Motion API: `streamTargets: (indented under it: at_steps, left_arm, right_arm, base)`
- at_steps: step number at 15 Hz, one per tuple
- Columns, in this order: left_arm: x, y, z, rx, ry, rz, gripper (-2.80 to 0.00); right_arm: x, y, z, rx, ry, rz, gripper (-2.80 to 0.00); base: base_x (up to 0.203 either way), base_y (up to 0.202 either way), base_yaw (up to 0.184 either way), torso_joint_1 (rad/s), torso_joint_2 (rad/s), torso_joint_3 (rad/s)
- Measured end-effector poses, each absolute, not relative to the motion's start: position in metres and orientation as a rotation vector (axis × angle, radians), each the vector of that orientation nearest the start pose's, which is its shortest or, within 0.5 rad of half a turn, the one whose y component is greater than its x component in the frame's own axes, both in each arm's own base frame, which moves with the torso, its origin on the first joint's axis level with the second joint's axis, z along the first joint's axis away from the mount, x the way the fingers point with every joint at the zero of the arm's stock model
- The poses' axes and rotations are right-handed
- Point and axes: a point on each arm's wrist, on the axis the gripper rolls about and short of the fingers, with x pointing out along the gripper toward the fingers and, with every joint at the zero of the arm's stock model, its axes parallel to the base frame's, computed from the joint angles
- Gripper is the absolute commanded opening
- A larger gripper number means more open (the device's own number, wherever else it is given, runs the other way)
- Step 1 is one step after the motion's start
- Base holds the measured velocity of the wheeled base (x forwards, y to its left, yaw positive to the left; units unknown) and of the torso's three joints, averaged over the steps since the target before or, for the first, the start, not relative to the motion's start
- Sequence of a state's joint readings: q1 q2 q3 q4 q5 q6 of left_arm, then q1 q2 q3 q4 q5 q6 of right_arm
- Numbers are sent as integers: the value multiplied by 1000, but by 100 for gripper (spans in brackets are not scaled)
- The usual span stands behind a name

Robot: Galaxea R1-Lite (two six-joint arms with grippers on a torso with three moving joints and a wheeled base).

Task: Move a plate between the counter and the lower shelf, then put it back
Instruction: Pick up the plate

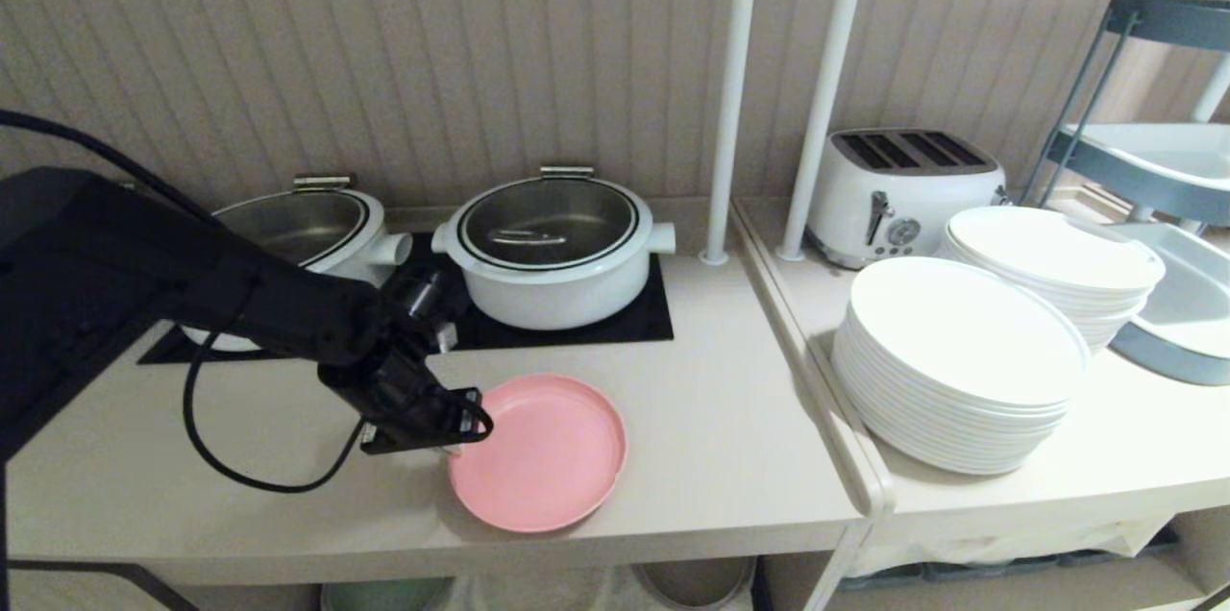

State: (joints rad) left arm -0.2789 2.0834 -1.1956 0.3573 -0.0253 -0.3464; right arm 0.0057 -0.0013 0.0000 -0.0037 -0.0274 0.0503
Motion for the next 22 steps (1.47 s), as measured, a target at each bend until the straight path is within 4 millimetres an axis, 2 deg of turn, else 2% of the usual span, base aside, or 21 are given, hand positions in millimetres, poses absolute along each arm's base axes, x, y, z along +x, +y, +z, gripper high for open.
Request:
streamTargets:
  at_steps: [9,15,22]
  left_arm:
    - [300,-88,85,-211,1314,-65,-280]
    - [292,-86,97,-270,1303,-76,-280]
    - [274,-81,95,-303,1337,-81,-280]
  right_arm:
    - [-23,-1,76,51,-6,-22,-280]
    - [-23,-1,76,50,-6,-22,-280]
    - [-23,-1,76,51,-6,-21,-280]
  base:
    - [0,0,0,0,0,0]
    - [0,0,0,0,0,0]
    - [0,0,0,0,0,0]
